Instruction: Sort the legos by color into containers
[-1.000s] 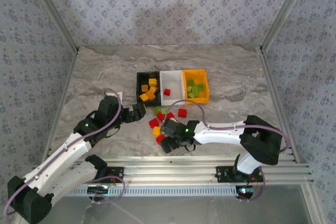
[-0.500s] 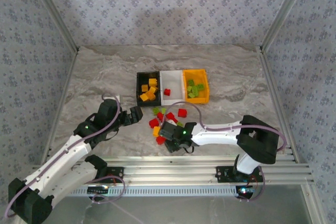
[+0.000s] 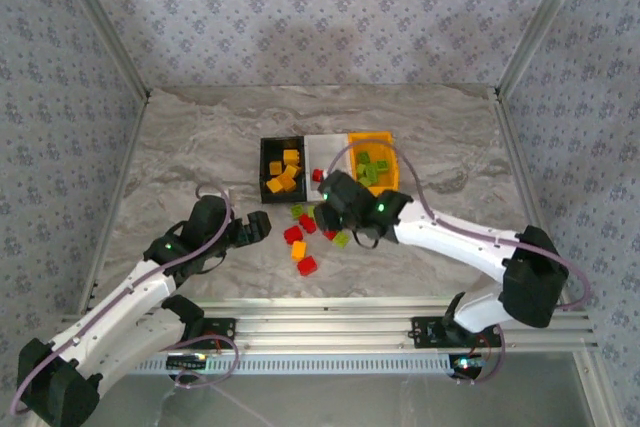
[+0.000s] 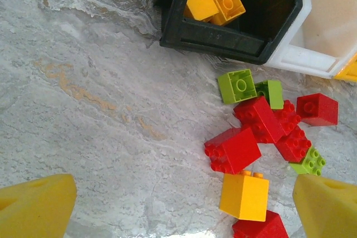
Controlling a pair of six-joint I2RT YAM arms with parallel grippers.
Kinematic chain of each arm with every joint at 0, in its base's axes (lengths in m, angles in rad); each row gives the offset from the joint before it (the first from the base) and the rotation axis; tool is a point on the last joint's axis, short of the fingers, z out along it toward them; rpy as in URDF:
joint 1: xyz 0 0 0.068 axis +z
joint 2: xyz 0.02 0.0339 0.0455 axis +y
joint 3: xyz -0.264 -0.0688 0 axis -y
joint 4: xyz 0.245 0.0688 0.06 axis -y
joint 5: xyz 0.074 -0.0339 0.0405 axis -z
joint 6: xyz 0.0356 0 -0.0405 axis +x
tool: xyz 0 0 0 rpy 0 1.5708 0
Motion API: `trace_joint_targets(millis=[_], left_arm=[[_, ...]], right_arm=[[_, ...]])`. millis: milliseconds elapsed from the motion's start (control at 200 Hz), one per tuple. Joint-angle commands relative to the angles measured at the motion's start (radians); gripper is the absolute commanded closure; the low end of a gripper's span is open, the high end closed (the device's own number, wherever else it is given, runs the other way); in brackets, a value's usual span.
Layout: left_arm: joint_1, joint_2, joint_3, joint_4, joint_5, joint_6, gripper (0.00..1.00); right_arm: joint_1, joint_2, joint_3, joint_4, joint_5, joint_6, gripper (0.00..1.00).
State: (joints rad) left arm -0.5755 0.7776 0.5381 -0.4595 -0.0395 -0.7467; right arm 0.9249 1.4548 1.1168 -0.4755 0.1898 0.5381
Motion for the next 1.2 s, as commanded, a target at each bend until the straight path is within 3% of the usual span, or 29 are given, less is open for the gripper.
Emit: trace_joint_targets(millis=[0,215,380,660,795,1039,1194], left_arm=[[0.007,-0.014,-0.01,0.022,0.026,-0.007,0.01],[0.006,-0.014,-0.034,0.025,0.059,-0.005,0.02],[0.004,-0.016,-0.046,0.023,0.087,-0.006,0.02],[0.004,-0.063,-0.047,-0.001,0.078,-0.009,0.01],[0.004,-0.079,-0.047,-0.011,0.073,-0.01,0.01],[0.008,-0.103,-0.1,0.012,0.049,-0.056,0.0],[0.009,-0.108,-0.139,0.054,0.052,-0.089,0.0]], right_arm=[[-0.071,0.11,0.124,-0.019,0.056,0.019,0.59],[-0.162,0.373,0.336,-0.039,0.113,0.069,0.57],[-0.198,0.491,0.432,-0.046,0.103,0.104,0.54],[-0.219,0.485,0.45,-0.023,0.058,0.112,0.26],[-0.188,0.364,0.363,-0.026,0.093,0.112,0.18],[-0.126,0.103,-0.022,-0.006,0.154,0.304,0.12],[-0.13,0.101,-0.131,0.071,0.101,0.347,0.1]])
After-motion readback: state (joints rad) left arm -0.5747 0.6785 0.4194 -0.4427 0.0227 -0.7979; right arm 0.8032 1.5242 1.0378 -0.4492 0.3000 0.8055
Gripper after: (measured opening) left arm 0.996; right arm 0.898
